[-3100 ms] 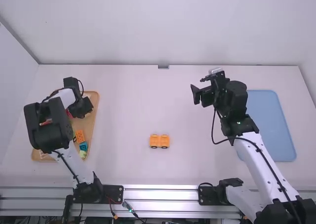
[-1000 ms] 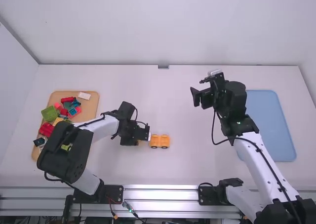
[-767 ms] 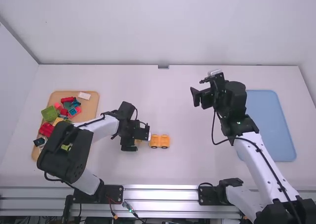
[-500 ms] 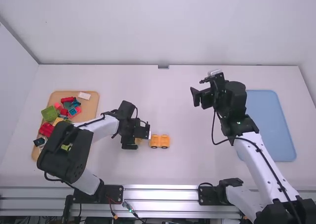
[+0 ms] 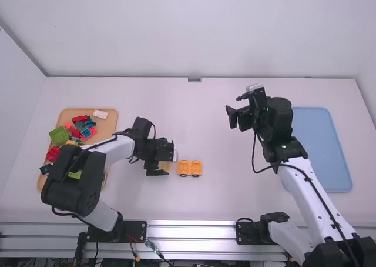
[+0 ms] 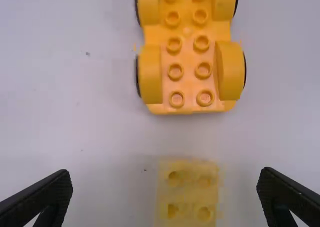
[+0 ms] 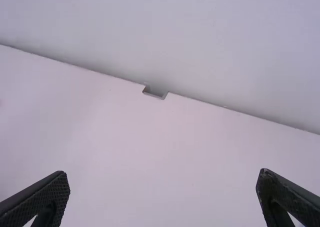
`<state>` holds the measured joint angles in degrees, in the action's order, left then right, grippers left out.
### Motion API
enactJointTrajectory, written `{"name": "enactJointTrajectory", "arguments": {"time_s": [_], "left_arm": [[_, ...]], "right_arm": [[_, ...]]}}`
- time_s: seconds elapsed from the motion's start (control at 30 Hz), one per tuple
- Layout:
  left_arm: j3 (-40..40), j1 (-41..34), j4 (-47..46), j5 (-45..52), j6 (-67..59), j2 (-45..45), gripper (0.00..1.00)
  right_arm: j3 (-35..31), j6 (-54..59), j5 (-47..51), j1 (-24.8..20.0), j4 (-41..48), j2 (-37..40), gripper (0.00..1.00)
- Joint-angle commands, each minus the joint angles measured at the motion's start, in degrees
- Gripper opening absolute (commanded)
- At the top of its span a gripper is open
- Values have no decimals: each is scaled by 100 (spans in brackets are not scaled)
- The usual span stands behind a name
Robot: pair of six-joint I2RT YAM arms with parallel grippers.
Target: Assemble lego blocks to make yellow taxi
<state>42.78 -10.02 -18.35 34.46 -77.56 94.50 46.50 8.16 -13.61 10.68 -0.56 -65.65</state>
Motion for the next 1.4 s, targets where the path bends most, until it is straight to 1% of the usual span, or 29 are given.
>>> {"name": "enactJointTrajectory", "arguments": {"time_s": [0.0,0.07,0.17,0.2,0.23,0.33,0.43,0.53,0.63,0.67,0.7,0.73,0.8,0.87,1.13,1.2,1.27,1.3,1.37], "left_arm": [[-175,444,96,1276,-352,20,99],[-348,723,424,1744,-350,109,99],[-634,994,1021,2197,-328,363,99],[-634,994,1021,2197,-328,363,99],[-710,1064,1189,2218,-326,509,99],[-728,1156,1143,2428,-577,791,99],[-728,1193,782,2444,-1220,883,99],[-732,1191,640,2194,-1458,892,99],[-754,1189,748,1934,-1484,918,100],[-763,1189,800,1899,-1484,944,98],[-767,1187,901,1906,-1486,1021,96],[-767,1187,901,1906,-1486,1021,96],[-769,1185,1003,2044,-1488,1165,99],[-774,1185,984,2166,-1486,1191,99],[-715,1185,809,2142,-1488,1191,98],[-667,1185,855,2142,-1484,1191,72],[-660,1185,887,2144,-1478,1191,68],[-656,1185,942,2151,-1434,1191,64],[-664,1185,1014,2144,-1322,1191,63]], "right_arm": [[223,627,-389,125,116,22,99],[221,977,-688,201,223,-120,99],[219,1335,-1078,319,273,-446,99],[219,1335,-1078,319,273,-446,99],[219,1572,-1388,376,271,-640,100],[219,2055,-1998,452,275,-918,99],[219,2389,-2308,481,271,-1088,99],[219,2424,-2428,470,251,-1132,99],[216,2424,-2430,492,269,-1167,99],[216,2424,-2430,518,284,-1165,99],[212,2444,-2426,564,348,-1161,99],[212,2444,-2426,564,348,-1161,99],[160,2653,-2422,640,389,-1161,99],[125,2682,-2380,669,382,-1161,99],[2,2660,-2415,544,387,-1150,99],[0,2667,-2435,546,409,-1152,99],[2,2660,-2428,564,404,-1152,99],[2,2684,-2433,610,407,-1152,99],[2,2684,-2424,636,398,-1152,99]]}}
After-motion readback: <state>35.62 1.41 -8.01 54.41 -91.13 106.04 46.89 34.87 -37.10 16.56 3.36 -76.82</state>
